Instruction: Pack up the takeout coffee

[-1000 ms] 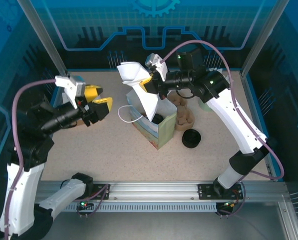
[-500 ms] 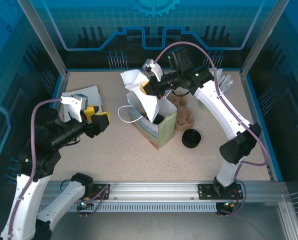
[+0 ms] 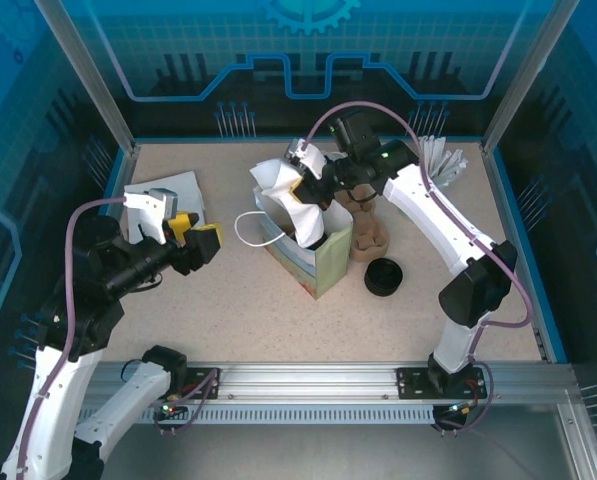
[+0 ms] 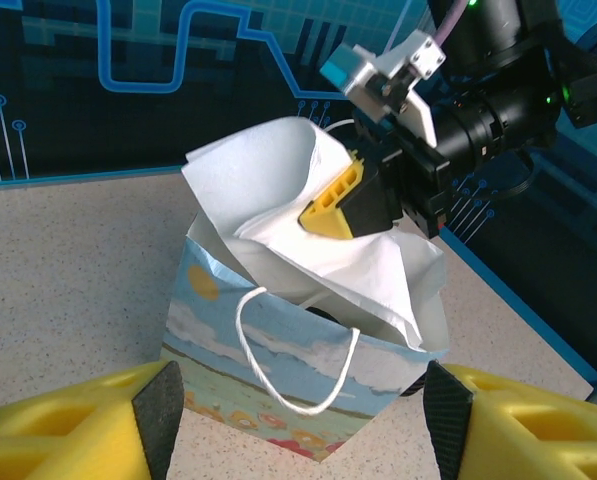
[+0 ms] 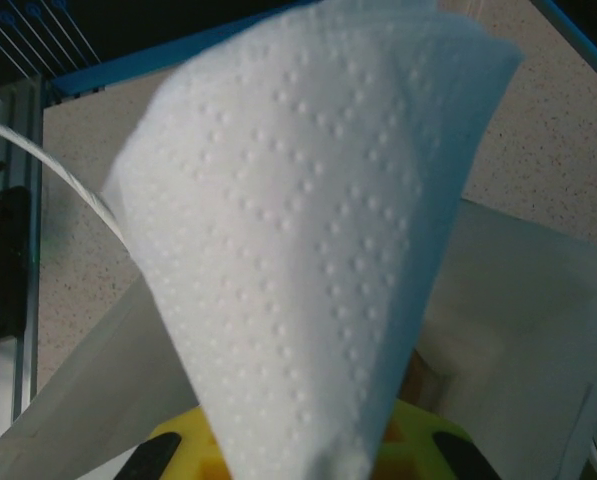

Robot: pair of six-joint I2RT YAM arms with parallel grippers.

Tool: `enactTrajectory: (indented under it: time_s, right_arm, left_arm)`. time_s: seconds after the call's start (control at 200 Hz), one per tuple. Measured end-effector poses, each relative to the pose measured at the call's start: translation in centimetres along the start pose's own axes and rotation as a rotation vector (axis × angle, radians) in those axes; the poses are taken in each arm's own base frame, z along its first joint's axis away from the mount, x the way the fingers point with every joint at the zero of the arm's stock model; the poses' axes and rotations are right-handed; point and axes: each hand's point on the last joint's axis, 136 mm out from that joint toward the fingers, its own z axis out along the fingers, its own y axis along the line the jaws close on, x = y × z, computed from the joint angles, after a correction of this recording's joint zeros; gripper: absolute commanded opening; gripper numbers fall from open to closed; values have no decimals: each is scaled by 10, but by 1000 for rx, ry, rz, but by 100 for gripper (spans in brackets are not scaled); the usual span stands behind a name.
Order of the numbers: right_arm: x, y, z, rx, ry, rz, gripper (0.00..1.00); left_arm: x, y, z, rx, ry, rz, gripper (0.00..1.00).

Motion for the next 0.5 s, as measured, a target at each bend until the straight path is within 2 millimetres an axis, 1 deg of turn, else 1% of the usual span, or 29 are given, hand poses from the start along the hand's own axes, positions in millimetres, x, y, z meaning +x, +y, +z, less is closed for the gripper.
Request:
enactTrajectory:
  time_s: [0.275,0.5]
  right_arm:
    - [27,-12,7,63,100,-41,2]
    - [46,-14,13,99,191,-88,9]
  left_arm:
    - [1,2,4,-3,12,-7,68]
    - [2,4,9,-5,25,-12,68]
